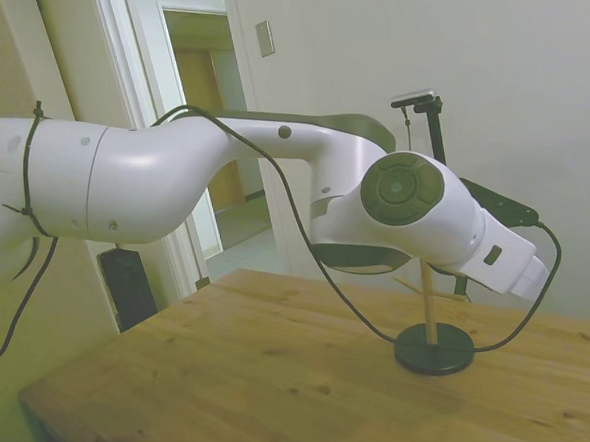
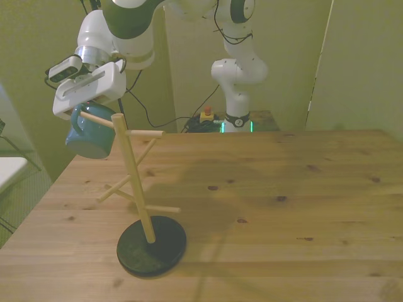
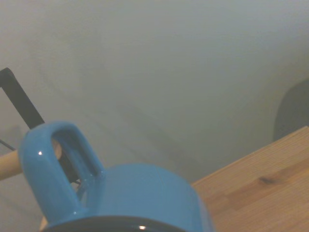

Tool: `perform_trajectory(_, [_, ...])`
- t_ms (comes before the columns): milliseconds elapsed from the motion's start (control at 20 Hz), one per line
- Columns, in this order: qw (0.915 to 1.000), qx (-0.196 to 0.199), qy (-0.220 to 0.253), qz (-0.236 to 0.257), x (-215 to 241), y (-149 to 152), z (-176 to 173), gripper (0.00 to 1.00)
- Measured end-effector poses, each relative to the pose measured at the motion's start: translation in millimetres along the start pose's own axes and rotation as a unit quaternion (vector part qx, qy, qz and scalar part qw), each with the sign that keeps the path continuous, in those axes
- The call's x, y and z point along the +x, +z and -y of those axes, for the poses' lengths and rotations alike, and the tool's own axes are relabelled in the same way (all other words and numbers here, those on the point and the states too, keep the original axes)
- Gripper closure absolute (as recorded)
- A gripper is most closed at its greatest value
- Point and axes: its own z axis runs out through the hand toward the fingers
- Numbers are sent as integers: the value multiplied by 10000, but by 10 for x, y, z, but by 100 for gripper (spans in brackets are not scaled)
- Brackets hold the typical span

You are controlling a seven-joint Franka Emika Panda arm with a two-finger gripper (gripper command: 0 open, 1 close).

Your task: Unload the mug

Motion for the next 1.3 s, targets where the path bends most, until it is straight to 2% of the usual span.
perform_trajectory(350, [9999,49,77,91,82,-112,-41,100])
perform_trajectory(650, [9995,29,-16,325,-156,-137,-136,100])
perform_trajectory(1000, [9959,-49,-559,716,-734,-320,-172,100])
perform_trajectory(1300, [9881,-173,-1186,964,-1294,-535,-77,100])
